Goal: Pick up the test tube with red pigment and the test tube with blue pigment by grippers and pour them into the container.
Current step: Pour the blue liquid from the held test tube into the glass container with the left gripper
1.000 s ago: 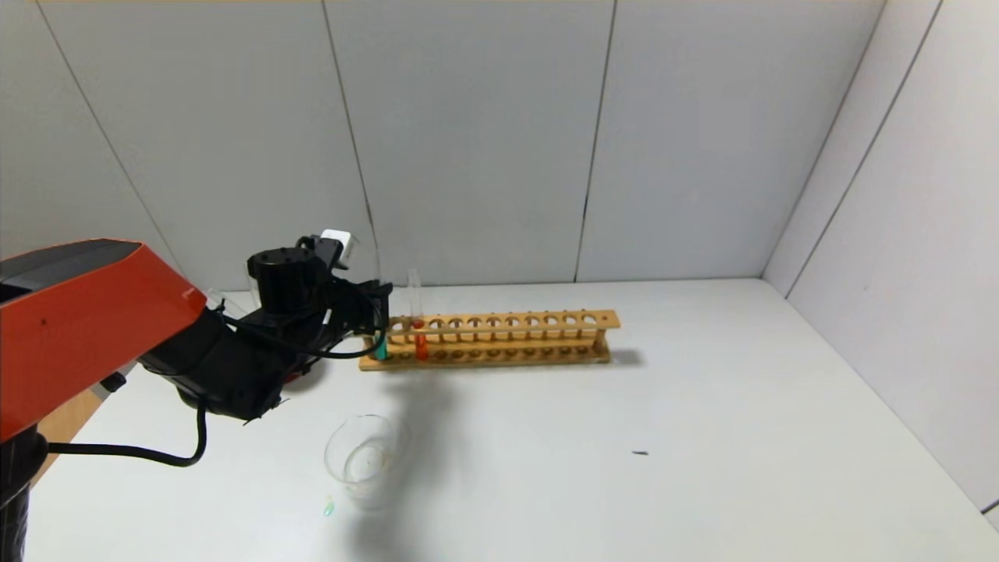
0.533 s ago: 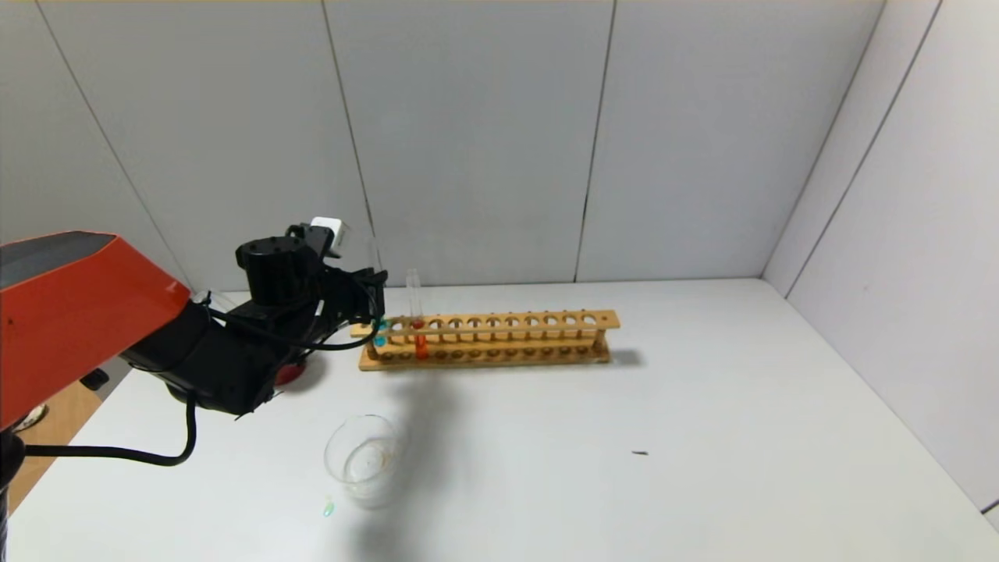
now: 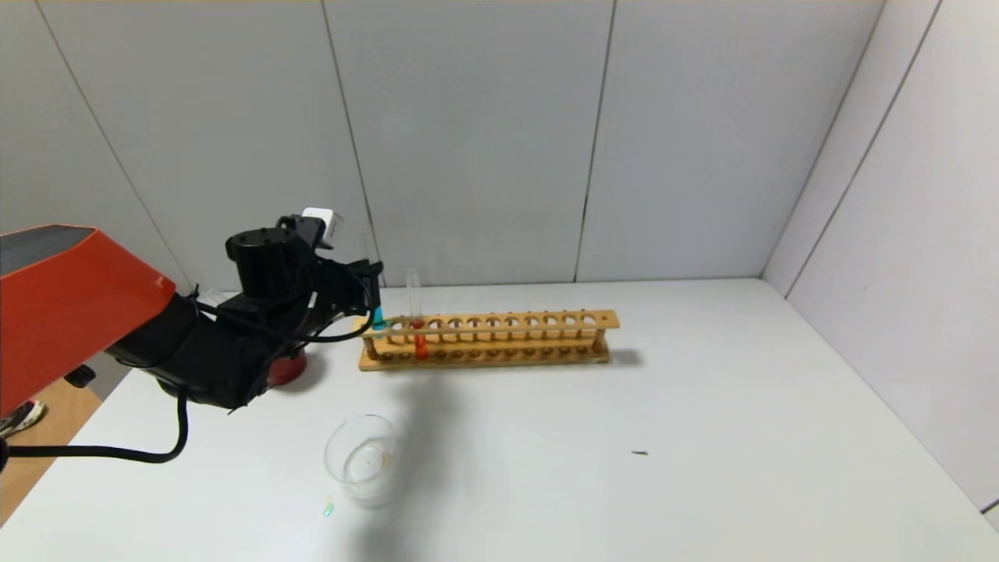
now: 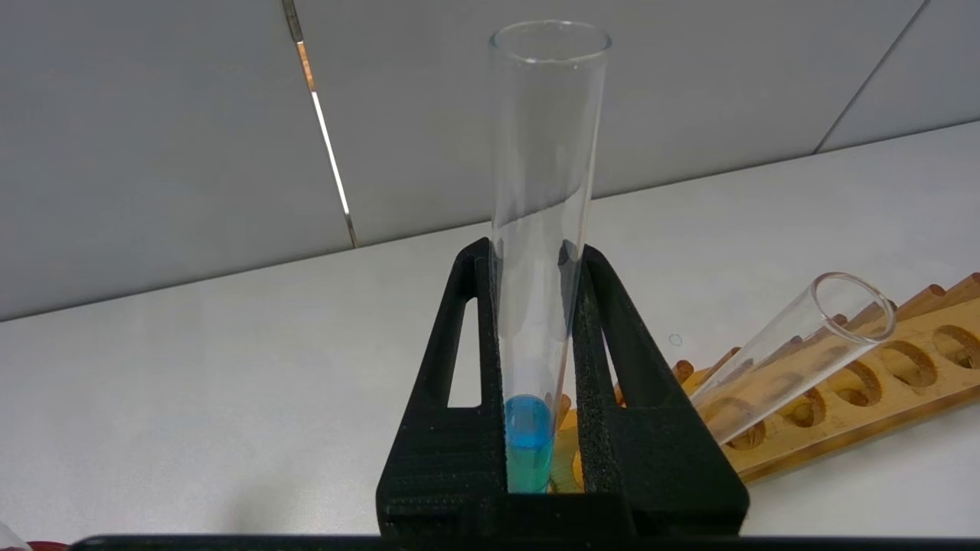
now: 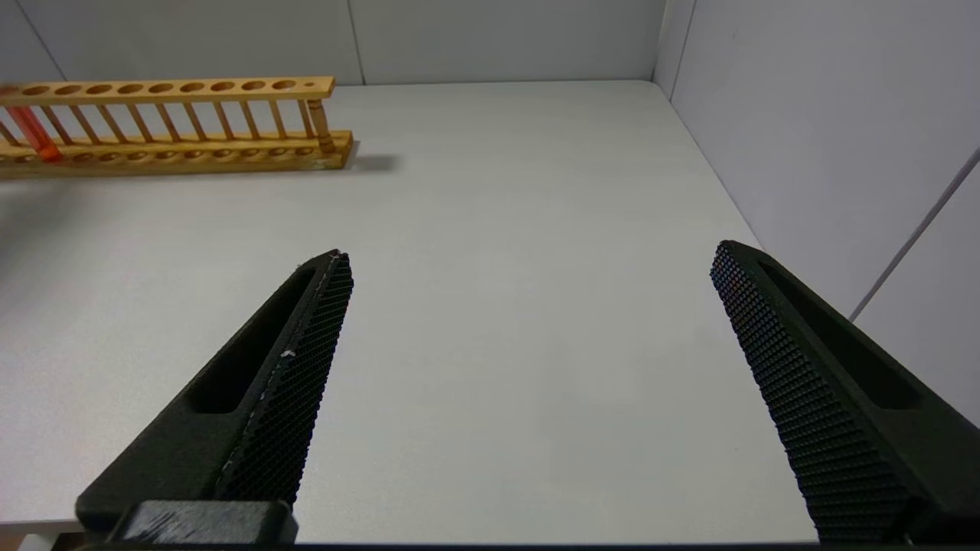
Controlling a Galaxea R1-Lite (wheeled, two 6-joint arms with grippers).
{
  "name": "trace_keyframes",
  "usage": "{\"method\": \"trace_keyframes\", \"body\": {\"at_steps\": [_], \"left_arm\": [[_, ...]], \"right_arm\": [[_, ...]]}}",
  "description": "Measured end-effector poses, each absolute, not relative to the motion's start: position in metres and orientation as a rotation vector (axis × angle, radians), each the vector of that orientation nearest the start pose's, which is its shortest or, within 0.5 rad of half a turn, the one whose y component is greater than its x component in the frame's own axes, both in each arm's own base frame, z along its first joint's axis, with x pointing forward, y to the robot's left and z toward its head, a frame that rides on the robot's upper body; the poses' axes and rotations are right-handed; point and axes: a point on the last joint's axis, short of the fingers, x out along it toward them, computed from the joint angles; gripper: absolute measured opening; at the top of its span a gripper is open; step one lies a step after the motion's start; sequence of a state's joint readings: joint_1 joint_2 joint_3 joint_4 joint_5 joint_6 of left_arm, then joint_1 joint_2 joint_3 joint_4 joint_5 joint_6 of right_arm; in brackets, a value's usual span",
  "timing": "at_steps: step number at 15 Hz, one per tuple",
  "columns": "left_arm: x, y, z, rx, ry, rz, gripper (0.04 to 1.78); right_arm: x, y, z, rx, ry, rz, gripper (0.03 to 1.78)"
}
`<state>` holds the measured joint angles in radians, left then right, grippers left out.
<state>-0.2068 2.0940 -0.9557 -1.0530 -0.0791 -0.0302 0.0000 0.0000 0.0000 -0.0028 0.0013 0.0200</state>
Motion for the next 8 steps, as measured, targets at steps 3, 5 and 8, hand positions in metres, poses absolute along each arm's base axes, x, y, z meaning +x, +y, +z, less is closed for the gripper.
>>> {"method": "trace_keyframes", "body": {"at_steps": [3, 5, 8], "left_arm": [[0.385, -0.08, 0.129, -0.026, 0.082, -0.277, 0.3], [0.384, -0.079, 0.133, -0.026, 0.075, -0.275, 0.3], [0.384, -0.078, 0.139, -0.027, 0.062, -0.271, 0.3]], "right_arm": [[-0.023, 0.0, 0.076, 0.02, -0.003, 0.001, 1.71], [-0.023, 0.0, 0.076, 0.02, -0.003, 0.001, 1.71], [-0.023, 0.0, 0.076, 0.02, -0.003, 0.001, 1.71]]}}
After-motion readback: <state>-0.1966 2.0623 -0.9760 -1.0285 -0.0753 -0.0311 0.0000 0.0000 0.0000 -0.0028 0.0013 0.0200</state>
